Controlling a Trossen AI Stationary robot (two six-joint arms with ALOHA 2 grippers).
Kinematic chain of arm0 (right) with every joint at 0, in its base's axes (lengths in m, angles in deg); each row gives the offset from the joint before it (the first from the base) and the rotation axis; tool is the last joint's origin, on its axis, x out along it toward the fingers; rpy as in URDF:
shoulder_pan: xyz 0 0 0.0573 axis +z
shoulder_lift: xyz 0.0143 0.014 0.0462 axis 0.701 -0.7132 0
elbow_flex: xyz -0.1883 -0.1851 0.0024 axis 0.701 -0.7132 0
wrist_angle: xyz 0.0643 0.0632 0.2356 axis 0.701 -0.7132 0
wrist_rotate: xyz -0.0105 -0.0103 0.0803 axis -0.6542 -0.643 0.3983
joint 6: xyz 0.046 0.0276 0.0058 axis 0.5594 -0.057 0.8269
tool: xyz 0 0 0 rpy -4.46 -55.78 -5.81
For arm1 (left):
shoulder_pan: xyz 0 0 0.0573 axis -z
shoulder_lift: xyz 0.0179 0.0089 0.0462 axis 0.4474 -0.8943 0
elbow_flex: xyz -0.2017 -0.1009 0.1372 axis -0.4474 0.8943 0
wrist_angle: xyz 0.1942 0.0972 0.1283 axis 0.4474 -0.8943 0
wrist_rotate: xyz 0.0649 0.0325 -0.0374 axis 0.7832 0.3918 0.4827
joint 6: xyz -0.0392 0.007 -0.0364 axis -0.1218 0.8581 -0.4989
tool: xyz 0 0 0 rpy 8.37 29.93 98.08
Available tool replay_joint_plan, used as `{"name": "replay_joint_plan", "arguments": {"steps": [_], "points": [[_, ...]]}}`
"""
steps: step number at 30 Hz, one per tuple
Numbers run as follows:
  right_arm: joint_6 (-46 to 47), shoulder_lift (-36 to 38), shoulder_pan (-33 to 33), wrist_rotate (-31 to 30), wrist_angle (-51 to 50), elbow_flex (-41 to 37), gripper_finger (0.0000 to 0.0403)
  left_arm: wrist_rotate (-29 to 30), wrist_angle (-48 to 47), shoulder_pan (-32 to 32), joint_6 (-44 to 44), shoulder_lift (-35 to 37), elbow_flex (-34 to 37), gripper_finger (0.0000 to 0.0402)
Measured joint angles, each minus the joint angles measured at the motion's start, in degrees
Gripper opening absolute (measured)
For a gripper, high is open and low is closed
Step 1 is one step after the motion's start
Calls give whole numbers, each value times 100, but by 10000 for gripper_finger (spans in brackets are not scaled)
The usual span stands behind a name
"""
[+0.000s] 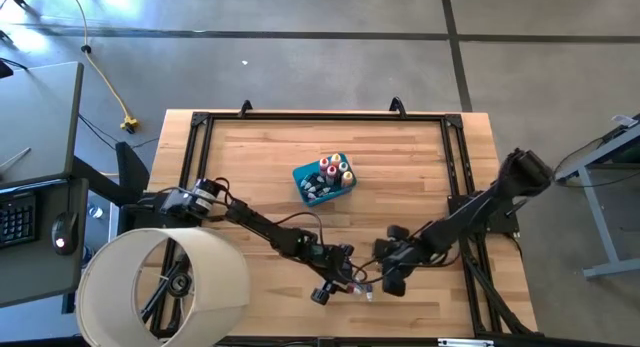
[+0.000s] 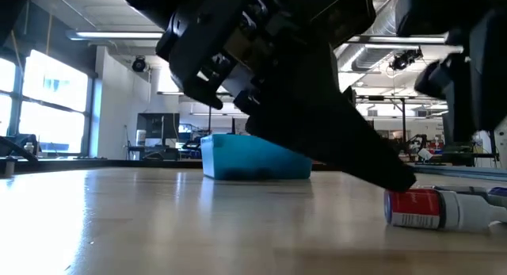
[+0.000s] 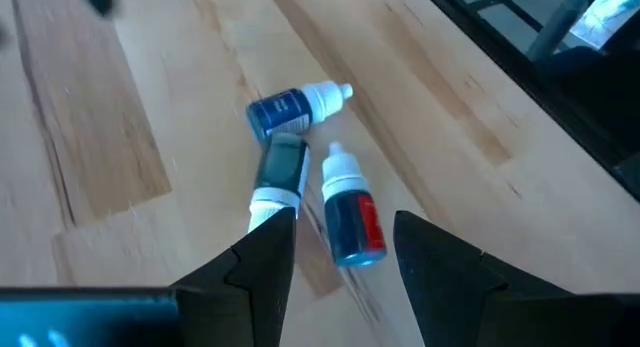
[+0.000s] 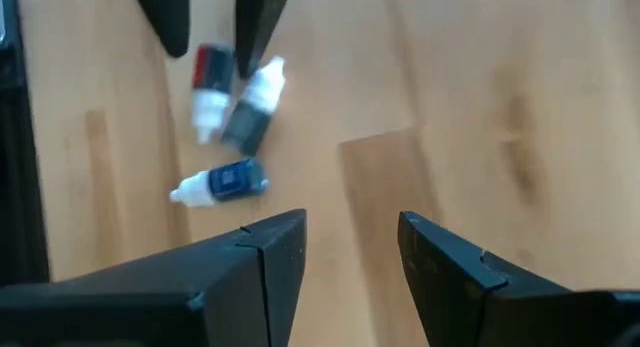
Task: Pick & Place food coloring
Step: Put the small red food coloring bottle into the bin
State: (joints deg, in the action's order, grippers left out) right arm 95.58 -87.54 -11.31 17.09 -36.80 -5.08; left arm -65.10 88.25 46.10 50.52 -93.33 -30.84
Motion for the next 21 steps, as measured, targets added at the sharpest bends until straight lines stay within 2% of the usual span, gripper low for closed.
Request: {"name": "replay_joint_plan", "arguments": {"steps": [6, 21], "points": [[-111, -431, -251, 876, 516, -2, 153, -10, 0, 0, -1, 0, 1, 169], [-117, -451, -470, 815, 706, -2, 153, 128, 69, 38, -23, -98, 2, 169]]}}
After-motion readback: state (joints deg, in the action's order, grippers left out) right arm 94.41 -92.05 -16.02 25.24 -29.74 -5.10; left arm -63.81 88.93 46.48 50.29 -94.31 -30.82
